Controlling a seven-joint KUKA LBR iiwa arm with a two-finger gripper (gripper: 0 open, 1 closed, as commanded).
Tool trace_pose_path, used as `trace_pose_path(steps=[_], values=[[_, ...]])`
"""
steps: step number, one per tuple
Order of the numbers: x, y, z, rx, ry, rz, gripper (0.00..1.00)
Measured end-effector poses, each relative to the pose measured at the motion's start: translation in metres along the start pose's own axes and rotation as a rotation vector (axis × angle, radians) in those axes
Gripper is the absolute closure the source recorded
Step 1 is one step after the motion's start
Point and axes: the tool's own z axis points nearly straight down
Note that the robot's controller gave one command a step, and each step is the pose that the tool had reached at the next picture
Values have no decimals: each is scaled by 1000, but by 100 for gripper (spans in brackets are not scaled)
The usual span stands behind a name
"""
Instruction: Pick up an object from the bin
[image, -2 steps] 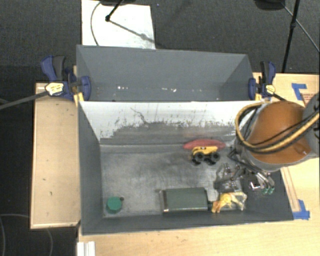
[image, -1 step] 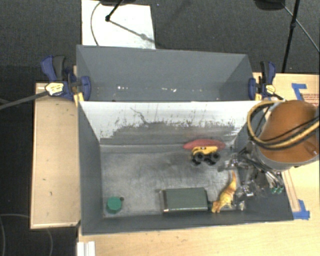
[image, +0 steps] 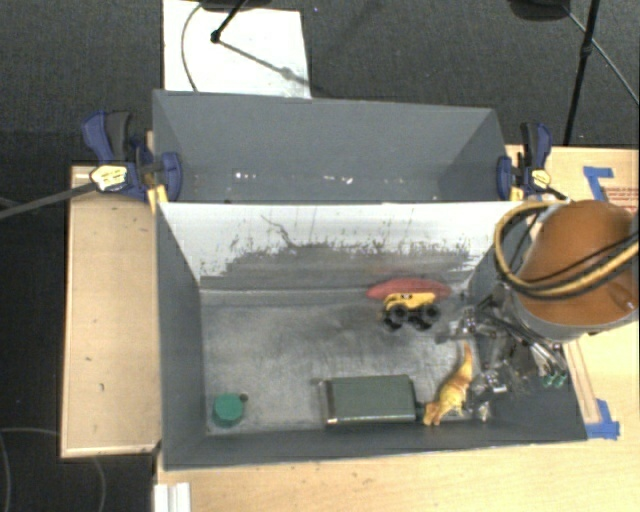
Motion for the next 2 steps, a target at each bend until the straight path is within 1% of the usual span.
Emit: trace_pose_path(steps=[1,2], values=[[0,-18,72,0,5,-315,100],[-1,-18,72,0,4,-315,100]])
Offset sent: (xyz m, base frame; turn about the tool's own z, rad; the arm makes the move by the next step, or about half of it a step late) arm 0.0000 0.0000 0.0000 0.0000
